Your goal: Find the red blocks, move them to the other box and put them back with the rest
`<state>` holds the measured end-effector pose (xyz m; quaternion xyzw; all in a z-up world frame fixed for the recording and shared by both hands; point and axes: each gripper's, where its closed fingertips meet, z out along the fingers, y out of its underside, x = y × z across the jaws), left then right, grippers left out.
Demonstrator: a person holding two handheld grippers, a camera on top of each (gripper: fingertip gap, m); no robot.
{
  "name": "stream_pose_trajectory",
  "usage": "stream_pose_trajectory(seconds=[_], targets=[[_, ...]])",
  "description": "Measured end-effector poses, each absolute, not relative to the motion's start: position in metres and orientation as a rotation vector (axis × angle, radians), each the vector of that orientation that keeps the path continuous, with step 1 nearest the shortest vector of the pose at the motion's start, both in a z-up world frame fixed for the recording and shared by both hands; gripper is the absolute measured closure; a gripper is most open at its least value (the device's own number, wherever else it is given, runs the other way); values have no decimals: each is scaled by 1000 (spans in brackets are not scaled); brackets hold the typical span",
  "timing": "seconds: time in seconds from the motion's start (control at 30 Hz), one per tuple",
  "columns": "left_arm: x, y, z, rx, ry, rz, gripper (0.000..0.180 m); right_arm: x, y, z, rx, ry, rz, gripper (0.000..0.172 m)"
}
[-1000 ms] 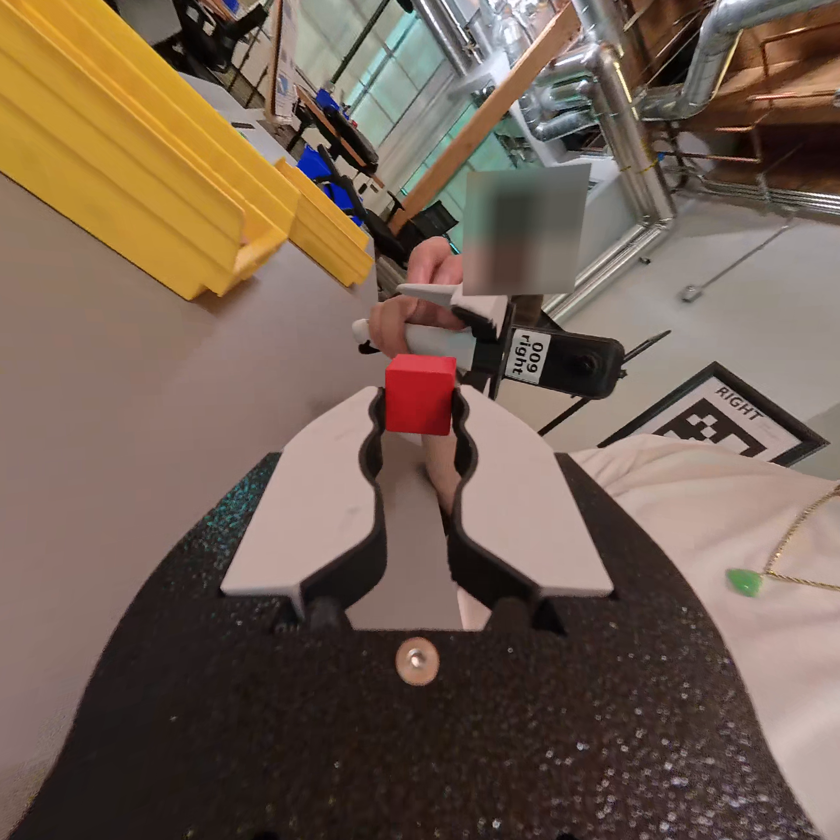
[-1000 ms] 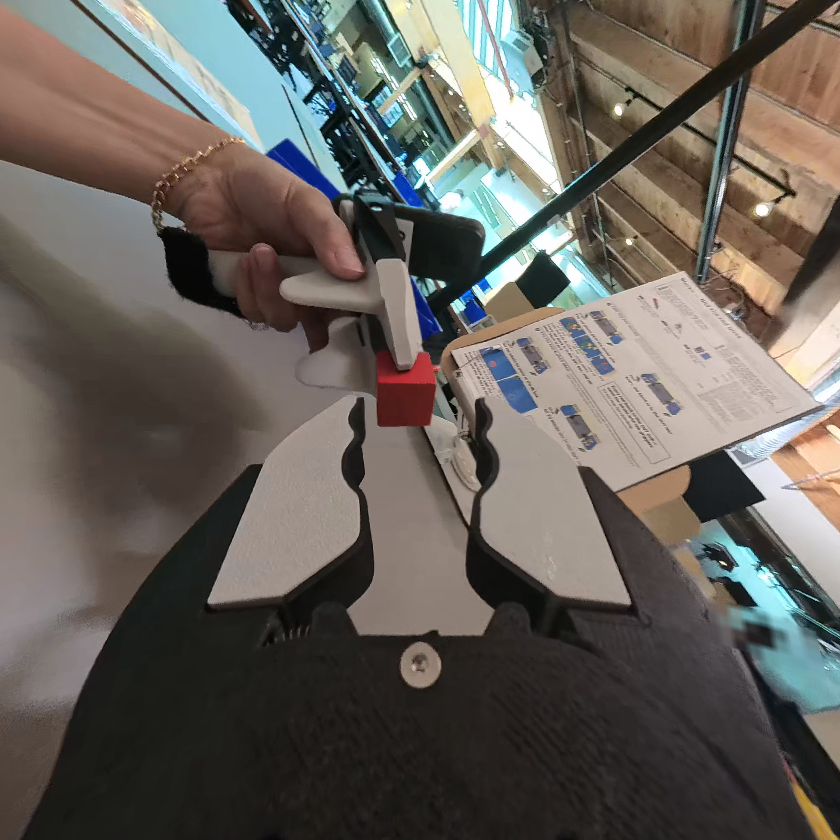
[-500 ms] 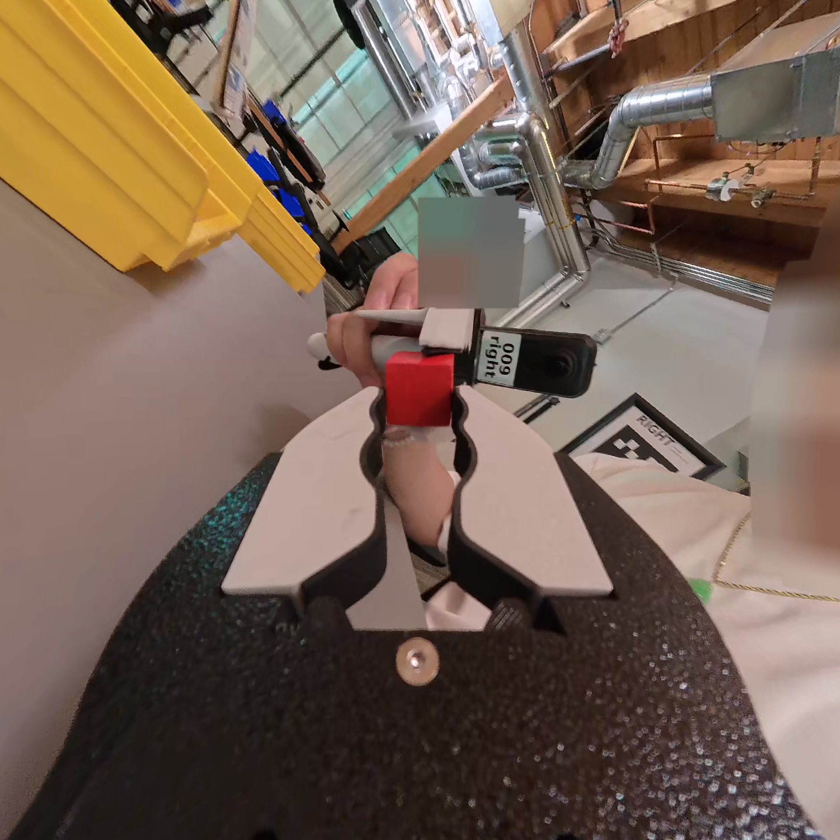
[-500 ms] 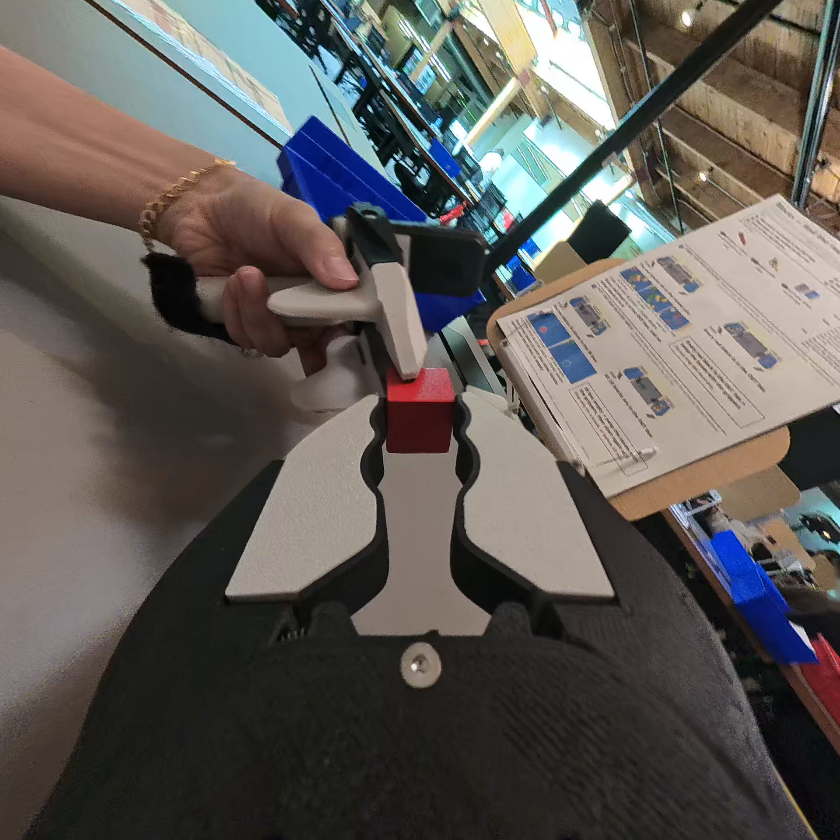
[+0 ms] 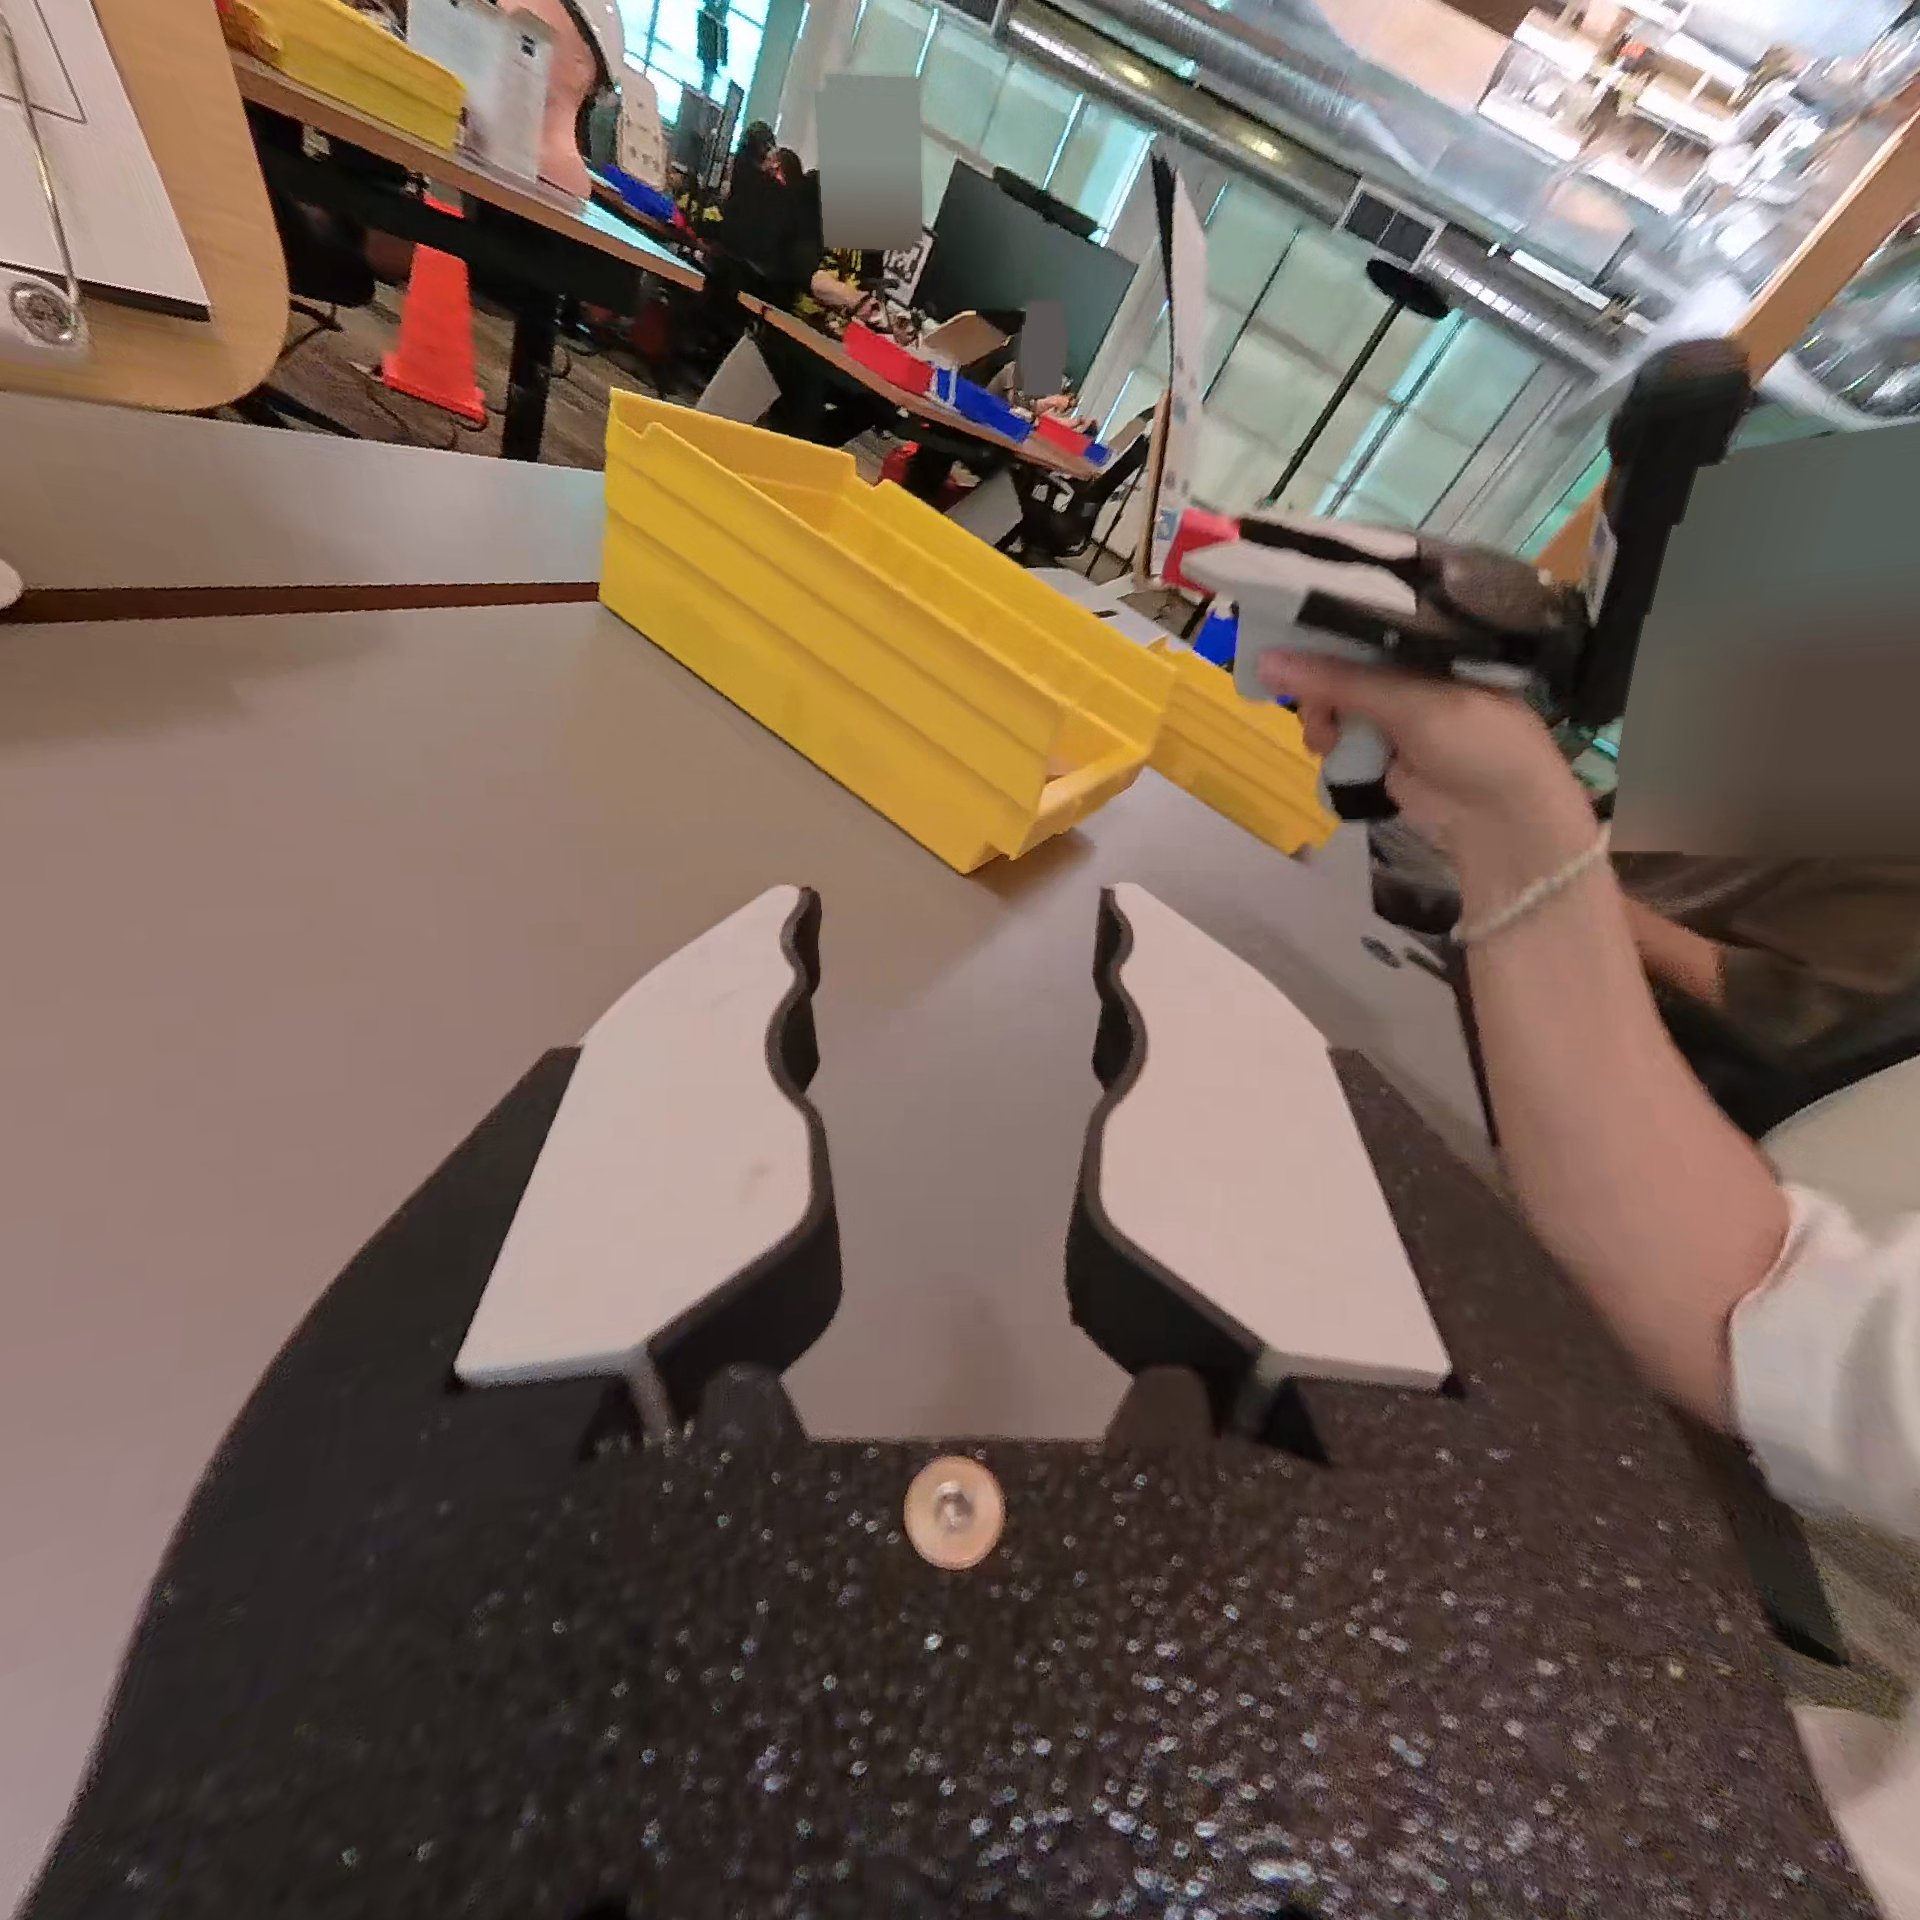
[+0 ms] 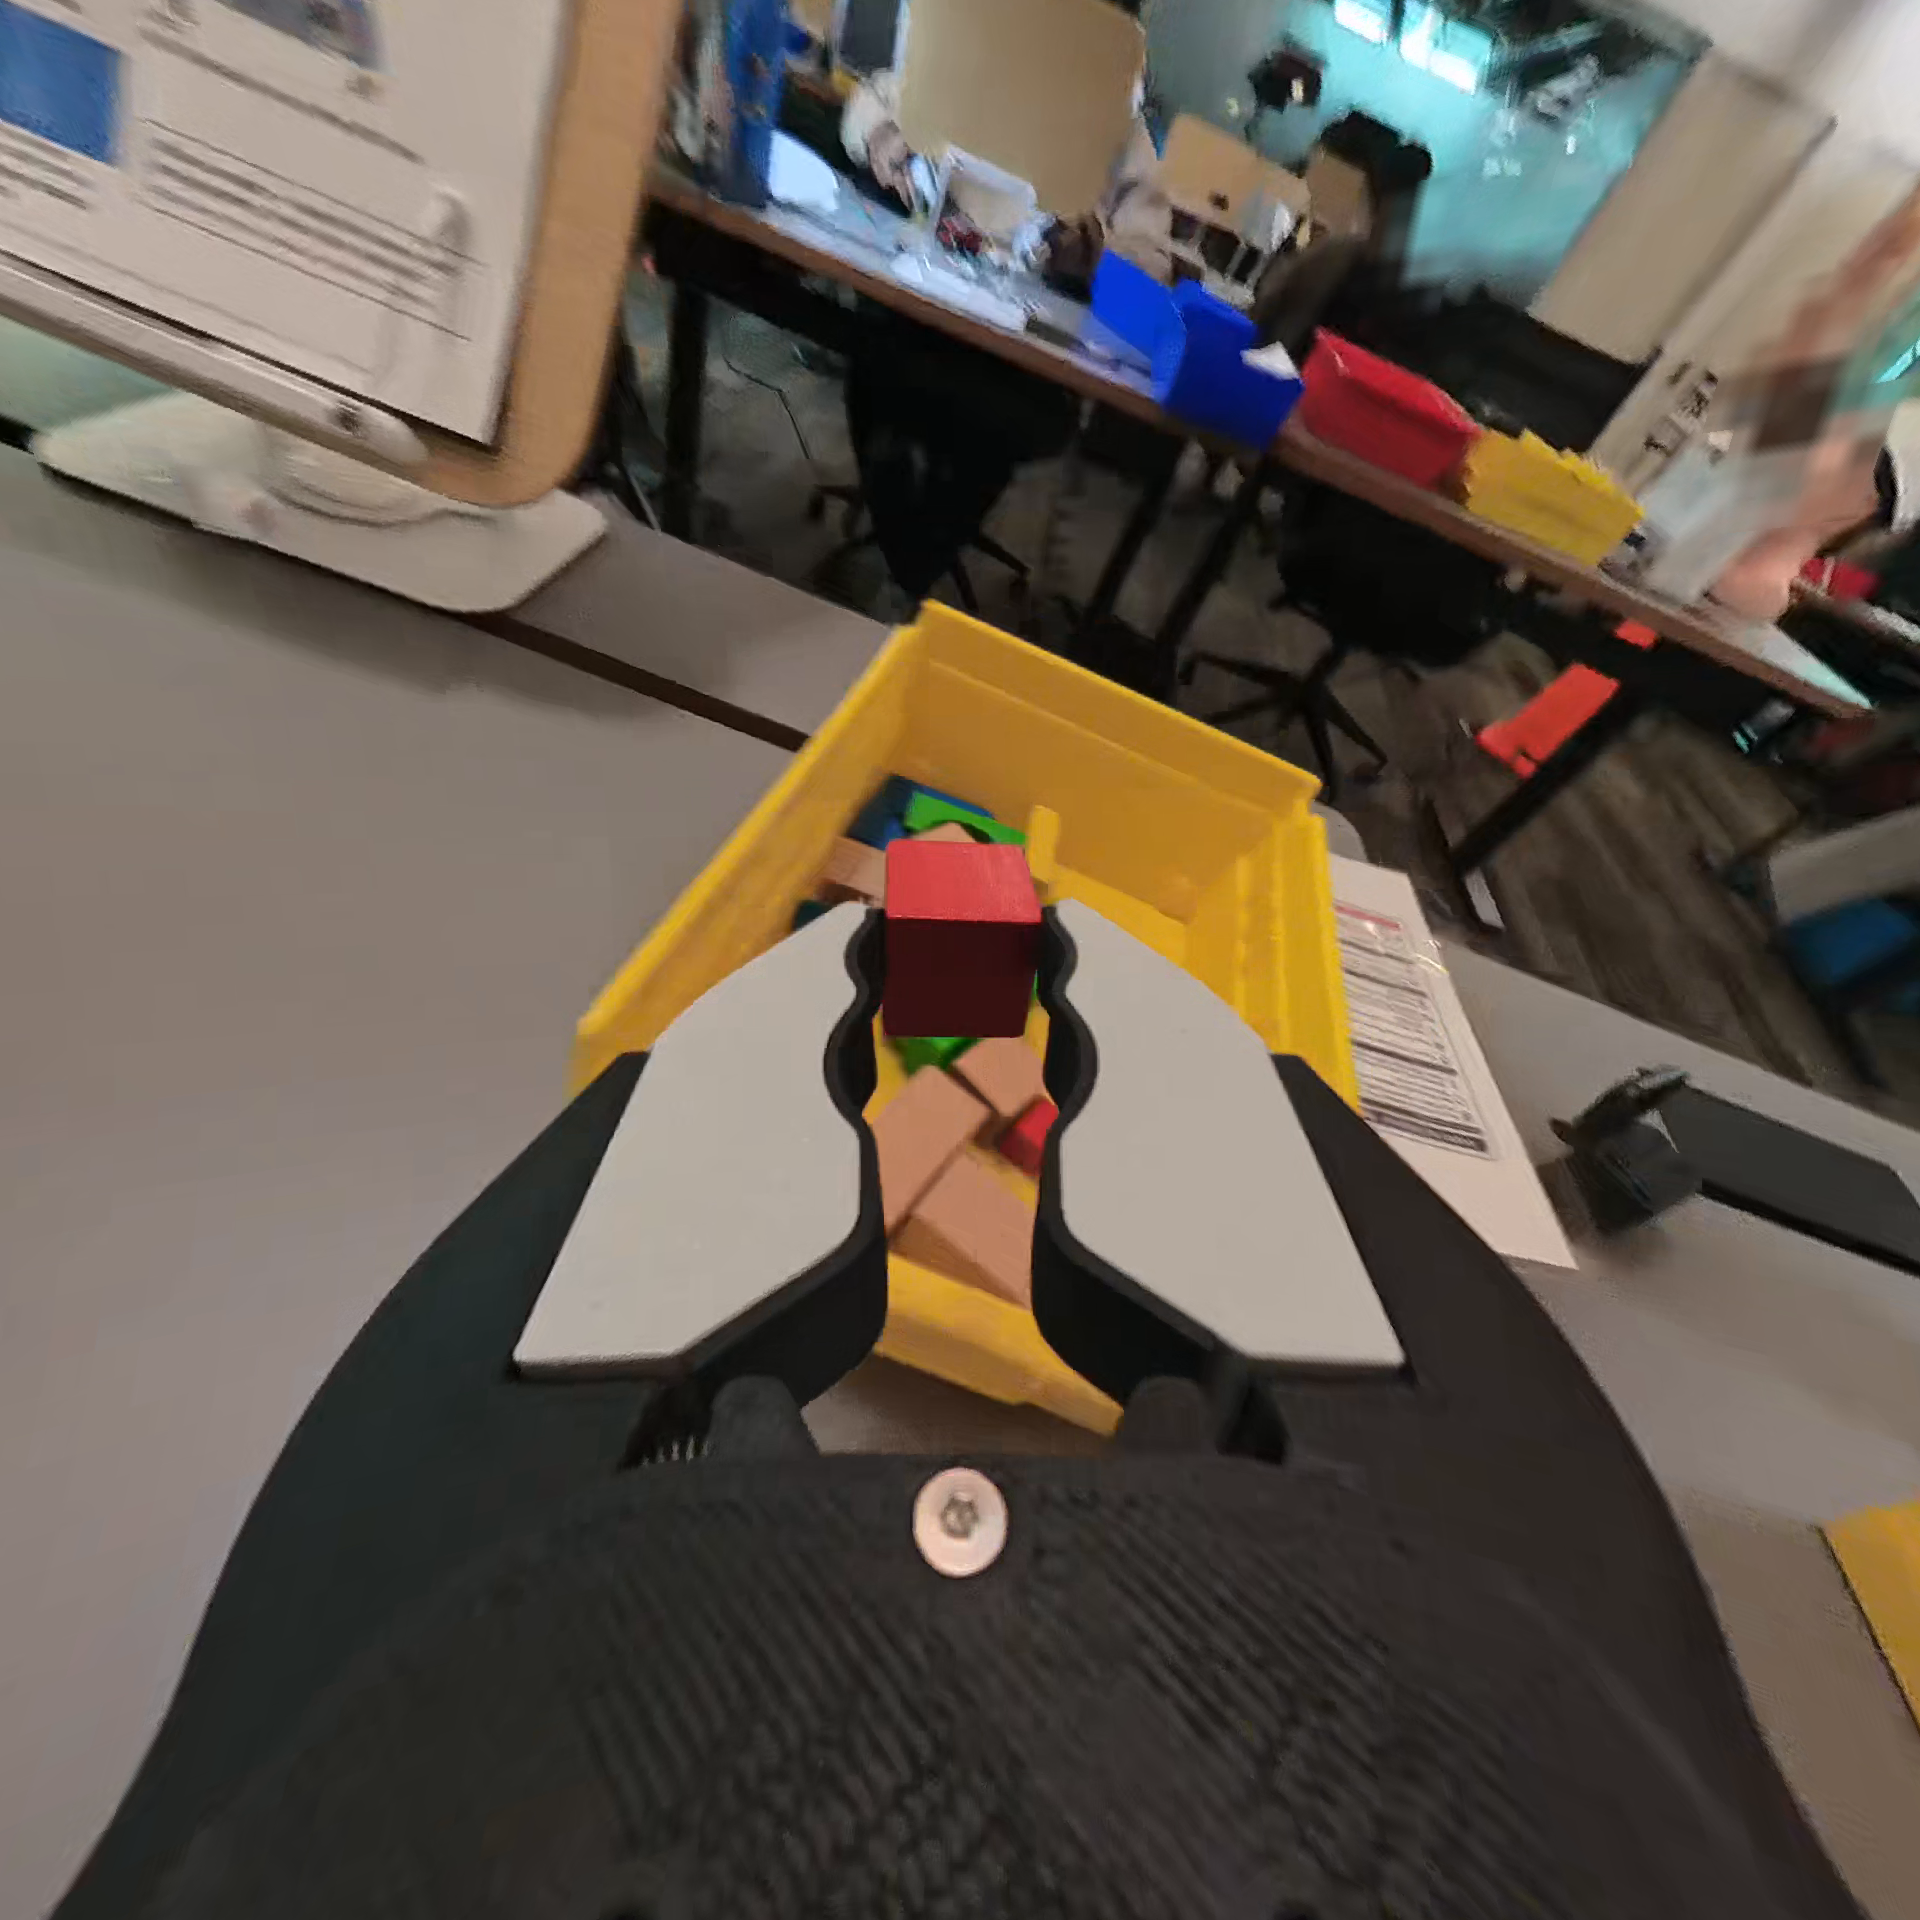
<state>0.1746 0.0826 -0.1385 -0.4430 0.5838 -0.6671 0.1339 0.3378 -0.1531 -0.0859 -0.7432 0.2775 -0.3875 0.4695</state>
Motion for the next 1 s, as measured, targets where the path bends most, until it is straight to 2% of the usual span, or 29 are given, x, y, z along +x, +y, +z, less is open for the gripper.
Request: stream_pose_trajectory(seconds=[0.27,0.53,0.67,0.77,1.0], targets=[[174,73,-151,-1280,1757,-1902,133,465,-168,-111,-2143,865,-904,143],[174,73,-157,-1277,1803,-1887,133,528,-176,-136,-2314,956,-977,143],[173,72,-156,-1275,1805,-1916,133,541,-176,-133,-2260,966,-1019,140],[174,72,-159,-1274,1815,-1901,132,545,-182,-132,-2226,994,-1064,122],[174,75,-155,-1275,1794,-1894,130,511,-179,-104,-2086,951,-1059,123]])
